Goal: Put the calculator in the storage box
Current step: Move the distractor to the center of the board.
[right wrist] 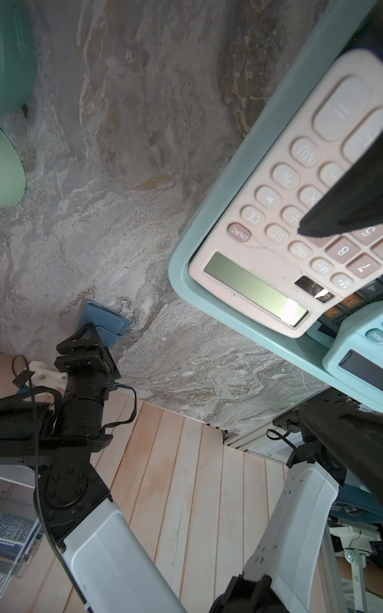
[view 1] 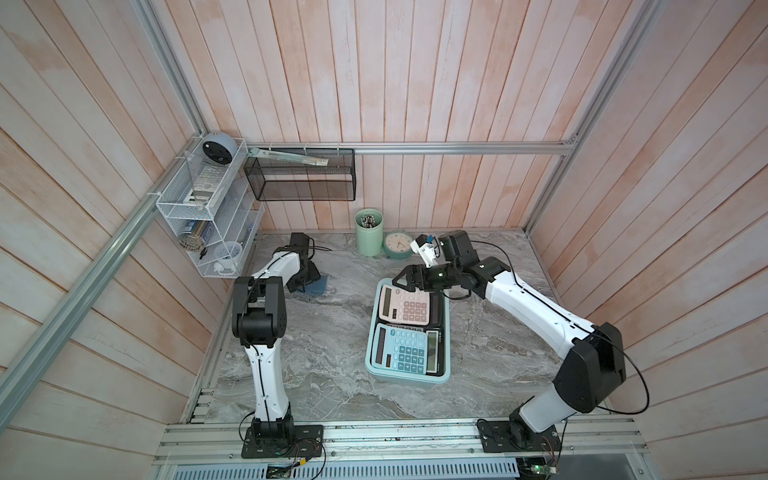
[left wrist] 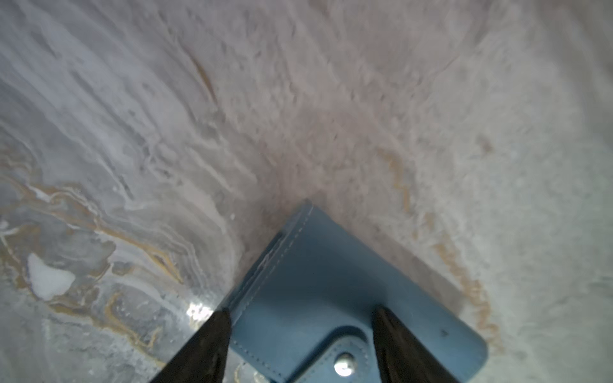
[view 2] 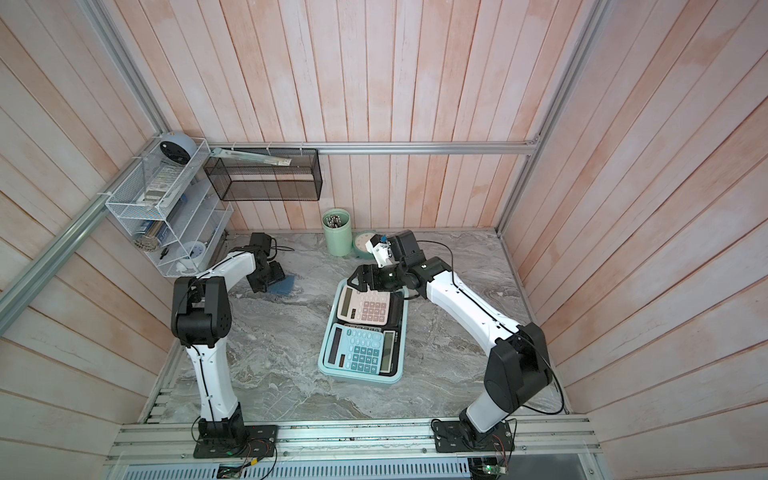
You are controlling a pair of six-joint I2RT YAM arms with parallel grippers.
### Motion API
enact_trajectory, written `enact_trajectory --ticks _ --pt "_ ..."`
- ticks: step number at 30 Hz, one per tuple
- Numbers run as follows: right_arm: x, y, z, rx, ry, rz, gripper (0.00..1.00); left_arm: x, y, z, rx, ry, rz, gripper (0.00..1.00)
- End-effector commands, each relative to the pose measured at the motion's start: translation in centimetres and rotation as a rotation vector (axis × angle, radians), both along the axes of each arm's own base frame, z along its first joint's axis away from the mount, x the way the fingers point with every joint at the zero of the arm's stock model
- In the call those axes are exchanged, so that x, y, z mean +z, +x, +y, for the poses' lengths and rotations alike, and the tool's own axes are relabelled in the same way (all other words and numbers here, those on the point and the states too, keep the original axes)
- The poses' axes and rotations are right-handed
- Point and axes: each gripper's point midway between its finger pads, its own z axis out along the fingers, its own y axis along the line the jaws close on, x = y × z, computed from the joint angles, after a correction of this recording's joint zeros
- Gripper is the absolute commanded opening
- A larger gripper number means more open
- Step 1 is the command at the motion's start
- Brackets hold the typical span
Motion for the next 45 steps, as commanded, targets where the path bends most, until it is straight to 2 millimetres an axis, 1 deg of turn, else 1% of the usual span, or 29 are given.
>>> enact_trajectory --ticks 1,3,5,7,10,13,15,18,20,23,25,27,28,29,31,33,35,38,41,43,45 --pt "1.3 -0.8 1.8 0.055 0.010 -0.015 0.84 -0.6 -3.4 -1.2 0.020 -0.074 0.033 0.66" --pt "1.4 -1.1 2.9 0.080 0.012 -0.015 0.84 -1.0 -5.6 -1.4 0.031 -0.092 0.054 0.66" --pt "1.1 -1.2 4.1 0.097 0.007 -0.016 0.84 -1.0 -7.6 -2.0 0.037 -0.133 0.051 0.66" --pt "1.0 -1.2 5.3 0.109 0.016 -0.015 0.84 -0.4 -9.9 -2.6 0.053 -0.175 0.033 0.66" --pt "0.5 -0.7 6.9 0.110 0.020 -0.007 0.84 0.9 -12.4 -3.1 0.074 -0.221 0.000 0.65" --pt "-0.3 -0.5 8.0 0.111 0.008 -0.002 0.83 3.0 -14.2 -2.9 0.110 -0.232 -0.074 0.65" --pt "-0.8 -0.5 8.6 0.113 0.002 0.005 0.83 4.7 -15.0 -2.2 0.137 -0.212 -0.126 0.67" --pt "-0.8 0.1 8.2 0.085 -0.020 -0.006 0.83 6.7 -15.4 -1.7 0.163 -0.201 -0.188 0.73" --pt "-0.4 0.6 7.3 0.060 -0.044 -0.017 0.83 7.8 -15.1 -2.3 0.154 -0.240 -0.226 0.73" --pt "0.9 1.5 5.4 0.018 -0.054 -0.027 0.83 9.5 -14.3 -4.5 0.096 -0.325 -0.262 0.74" --pt "2.2 2.0 3.2 -0.035 -0.054 -0.048 0.82 11.2 -14.0 -7.0 0.025 -0.372 -0.297 0.76" --pt "3.0 2.2 0.6 -0.100 -0.060 -0.066 0.83 12.7 -14.0 -9.6 -0.035 -0.424 -0.319 0.79" --pt "3.2 2.4 -0.9 -0.137 -0.056 -0.061 0.83 13.6 -14.1 -11.1 -0.063 -0.460 -0.334 0.81" --pt "3.1 2.4 -2.0 -0.163 -0.049 -0.049 0.83 14.3 -14.1 -12.3 -0.090 -0.496 -0.350 0.82" --pt "2.5 2.7 -5.3 -0.241 -0.028 -0.006 0.83 15.9 -14.4 -14.6 -0.150 -0.551 -0.381 0.85" --pt "1.9 2.9 -8.1 -0.303 -0.003 0.024 0.84 16.6 -14.7 -15.5 -0.174 -0.573 -0.404 0.89" --pt "1.3 2.6 -10.2 -0.327 0.024 0.054 0.86 16.8 -15.1 -16.3 -0.191 -0.612 -0.412 0.92" --pt "-0.5 1.7 -12.8 -0.359 0.055 0.116 0.88 16.4 -15.7 -17.8 -0.206 -0.706 -0.398 0.94" --pt "-2.5 0.3 -14.1 -0.392 0.105 0.237 0.85 16.7 -16.0 -19.4 -0.199 -0.809 -0.347 0.97" --pt "-3.3 -1.2 -13.9 -0.363 0.103 0.270 0.84 16.4 -16.2 -20.0 -0.180 -0.851 -0.285 0.98" --pt "-3.6 -2.4 -13.5 -0.333 0.129 0.298 0.84 16.3 -16.1 -20.6 -0.178 -0.875 -0.246 0.99"
